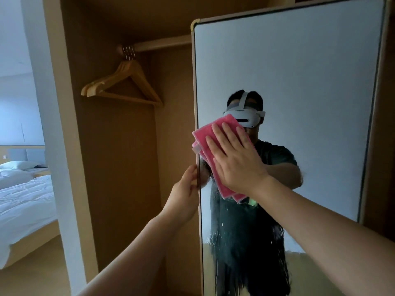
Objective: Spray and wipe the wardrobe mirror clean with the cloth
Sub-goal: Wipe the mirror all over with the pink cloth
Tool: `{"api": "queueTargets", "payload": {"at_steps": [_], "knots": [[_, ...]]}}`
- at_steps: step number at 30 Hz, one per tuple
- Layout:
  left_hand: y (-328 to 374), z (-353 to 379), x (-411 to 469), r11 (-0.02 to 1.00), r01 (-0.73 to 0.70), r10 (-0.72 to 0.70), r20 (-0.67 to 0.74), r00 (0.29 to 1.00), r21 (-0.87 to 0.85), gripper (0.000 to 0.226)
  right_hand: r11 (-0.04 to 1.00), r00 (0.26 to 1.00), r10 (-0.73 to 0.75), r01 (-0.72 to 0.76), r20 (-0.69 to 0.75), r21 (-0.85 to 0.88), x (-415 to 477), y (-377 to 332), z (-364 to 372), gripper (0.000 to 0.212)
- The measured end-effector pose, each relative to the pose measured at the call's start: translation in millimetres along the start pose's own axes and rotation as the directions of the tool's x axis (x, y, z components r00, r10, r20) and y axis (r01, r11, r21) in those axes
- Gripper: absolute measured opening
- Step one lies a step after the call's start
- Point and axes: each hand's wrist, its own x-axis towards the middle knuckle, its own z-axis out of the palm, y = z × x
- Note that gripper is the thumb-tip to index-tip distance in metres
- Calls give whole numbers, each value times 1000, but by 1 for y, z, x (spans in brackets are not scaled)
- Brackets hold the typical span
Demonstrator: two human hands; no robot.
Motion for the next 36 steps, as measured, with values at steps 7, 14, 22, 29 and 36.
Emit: {"api": "queueTargets", "payload": {"at_steps": [7,14,22,29,36], "knots": [[-26,9,-19,999,47,-45,98,994,-19,51,1000,1000,17,-17,0,-13,-2,-5,3,57],[-30,14,-27,988,65,-43,155,987,-142,58,999,1000,16,-15,11,-37,-2,-4,3,57],[-35,12,-31,986,62,-30,199,980,-158,66,996,997,74,-74,6,-41,-8,-15,13,60],[-34,14,-34,976,19,23,189,982,-218,65,991,991,133,-133,-22,2,-46,-61,39,65],[-40,11,-33,968,37,9,182,983,-250,56,994,994,110,-110,-3,-15,-92,-89,56,68]]}}
